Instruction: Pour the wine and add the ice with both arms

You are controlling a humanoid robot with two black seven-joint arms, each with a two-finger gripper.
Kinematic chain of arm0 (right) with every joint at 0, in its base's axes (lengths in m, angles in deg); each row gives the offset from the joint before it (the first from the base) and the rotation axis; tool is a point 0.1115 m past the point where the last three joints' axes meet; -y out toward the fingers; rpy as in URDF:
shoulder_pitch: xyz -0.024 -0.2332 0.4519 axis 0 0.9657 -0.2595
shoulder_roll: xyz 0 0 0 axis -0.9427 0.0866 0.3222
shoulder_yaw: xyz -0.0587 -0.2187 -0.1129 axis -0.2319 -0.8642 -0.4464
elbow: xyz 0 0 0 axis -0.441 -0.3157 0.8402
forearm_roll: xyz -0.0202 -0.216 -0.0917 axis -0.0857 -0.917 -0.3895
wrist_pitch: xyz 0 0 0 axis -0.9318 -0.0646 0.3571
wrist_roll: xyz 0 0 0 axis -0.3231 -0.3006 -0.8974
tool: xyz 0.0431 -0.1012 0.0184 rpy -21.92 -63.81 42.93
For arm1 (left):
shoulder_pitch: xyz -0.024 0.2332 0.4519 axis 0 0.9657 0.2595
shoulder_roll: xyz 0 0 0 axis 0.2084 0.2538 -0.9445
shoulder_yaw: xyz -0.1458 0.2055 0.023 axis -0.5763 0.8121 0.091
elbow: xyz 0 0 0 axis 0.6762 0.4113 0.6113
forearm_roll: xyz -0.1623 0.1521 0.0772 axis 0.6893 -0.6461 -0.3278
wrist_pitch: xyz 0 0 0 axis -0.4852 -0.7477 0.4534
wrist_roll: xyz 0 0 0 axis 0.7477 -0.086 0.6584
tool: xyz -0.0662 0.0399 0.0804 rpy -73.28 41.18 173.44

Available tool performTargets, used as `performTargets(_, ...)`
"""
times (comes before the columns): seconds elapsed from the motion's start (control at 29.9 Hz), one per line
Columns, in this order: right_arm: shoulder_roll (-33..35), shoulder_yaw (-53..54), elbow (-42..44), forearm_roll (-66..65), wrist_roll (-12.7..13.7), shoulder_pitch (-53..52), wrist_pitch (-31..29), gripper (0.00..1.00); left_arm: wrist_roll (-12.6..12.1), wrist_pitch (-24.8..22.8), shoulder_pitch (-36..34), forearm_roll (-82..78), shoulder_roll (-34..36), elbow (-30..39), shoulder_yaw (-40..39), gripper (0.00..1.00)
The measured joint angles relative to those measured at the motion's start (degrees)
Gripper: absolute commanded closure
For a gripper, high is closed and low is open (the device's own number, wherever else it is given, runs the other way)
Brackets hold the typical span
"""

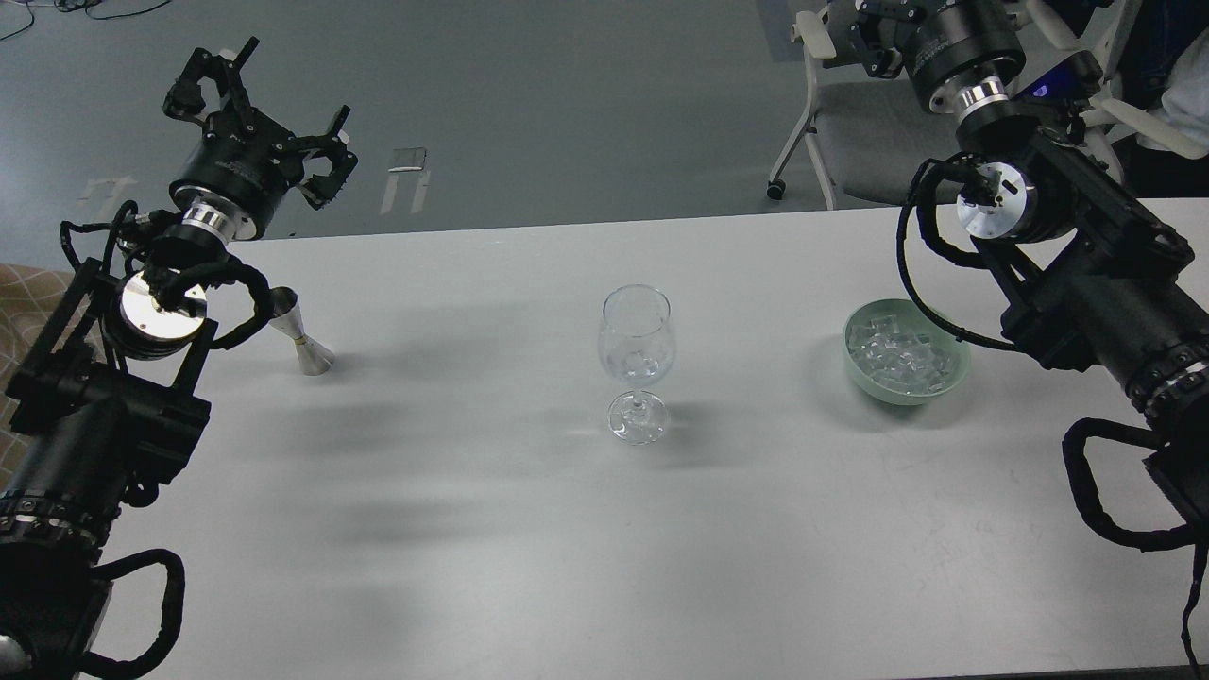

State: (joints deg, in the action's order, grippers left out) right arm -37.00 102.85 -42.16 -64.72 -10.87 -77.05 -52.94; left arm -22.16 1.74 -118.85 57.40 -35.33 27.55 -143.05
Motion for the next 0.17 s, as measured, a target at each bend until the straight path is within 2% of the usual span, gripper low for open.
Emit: performTargets(0.17,-0.15,0.21,-0.10,0.00,-0.04,0.11,-0.01,0.00,-0.08,0.01,-0.09,-0.03,0.03,-0.02,0.01,0.03)
